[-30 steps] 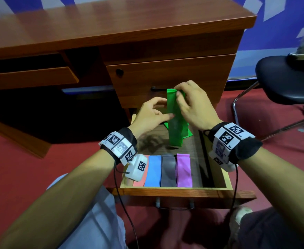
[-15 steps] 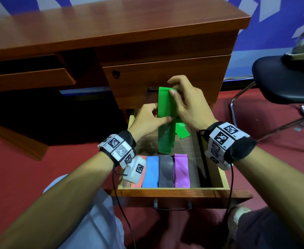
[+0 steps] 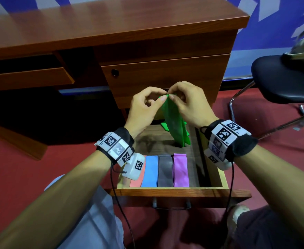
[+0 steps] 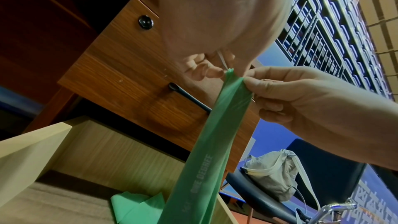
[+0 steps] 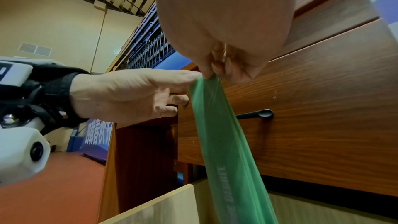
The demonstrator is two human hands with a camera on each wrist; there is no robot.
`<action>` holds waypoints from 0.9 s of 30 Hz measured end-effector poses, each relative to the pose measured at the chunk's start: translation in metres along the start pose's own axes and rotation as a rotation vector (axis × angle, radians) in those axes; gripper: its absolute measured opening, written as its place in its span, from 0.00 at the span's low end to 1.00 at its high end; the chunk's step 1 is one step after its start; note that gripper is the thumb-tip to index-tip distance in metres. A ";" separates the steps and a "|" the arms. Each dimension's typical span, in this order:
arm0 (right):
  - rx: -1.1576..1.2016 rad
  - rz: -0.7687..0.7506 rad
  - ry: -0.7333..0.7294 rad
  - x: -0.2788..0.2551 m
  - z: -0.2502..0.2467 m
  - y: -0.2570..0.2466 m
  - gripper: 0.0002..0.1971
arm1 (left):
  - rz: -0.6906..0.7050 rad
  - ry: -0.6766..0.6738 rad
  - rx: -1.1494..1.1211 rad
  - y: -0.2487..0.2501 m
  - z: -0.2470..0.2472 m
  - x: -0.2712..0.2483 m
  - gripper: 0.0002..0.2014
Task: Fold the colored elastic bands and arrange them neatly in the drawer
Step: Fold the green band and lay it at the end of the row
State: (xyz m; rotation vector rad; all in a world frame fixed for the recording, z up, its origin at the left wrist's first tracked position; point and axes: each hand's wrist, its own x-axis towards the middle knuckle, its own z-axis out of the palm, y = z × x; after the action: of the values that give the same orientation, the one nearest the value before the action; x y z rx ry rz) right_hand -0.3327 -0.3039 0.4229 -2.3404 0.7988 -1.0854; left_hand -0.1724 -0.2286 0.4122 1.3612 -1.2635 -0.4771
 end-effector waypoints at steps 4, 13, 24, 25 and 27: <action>0.055 0.053 -0.025 -0.001 0.000 0.000 0.10 | -0.011 0.018 0.048 -0.003 0.000 0.001 0.03; 0.058 0.070 -0.041 -0.002 0.002 -0.001 0.12 | 0.009 -0.035 0.264 0.005 -0.005 -0.004 0.05; 0.051 0.073 -0.120 0.003 0.002 -0.001 0.10 | -0.005 -0.053 0.347 0.006 -0.012 -0.003 0.03; 0.034 0.068 -0.150 0.004 0.001 0.000 0.10 | -0.003 -0.031 0.362 0.006 -0.012 -0.002 0.03; -0.022 0.083 -0.204 0.006 0.000 0.006 0.12 | 0.015 0.043 0.369 0.006 -0.014 -0.002 0.03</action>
State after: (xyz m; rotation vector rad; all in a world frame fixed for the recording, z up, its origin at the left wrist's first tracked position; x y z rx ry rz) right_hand -0.3316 -0.3126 0.4228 -2.3664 0.8260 -0.7922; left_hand -0.1633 -0.2193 0.4208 1.6574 -1.3700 -0.2066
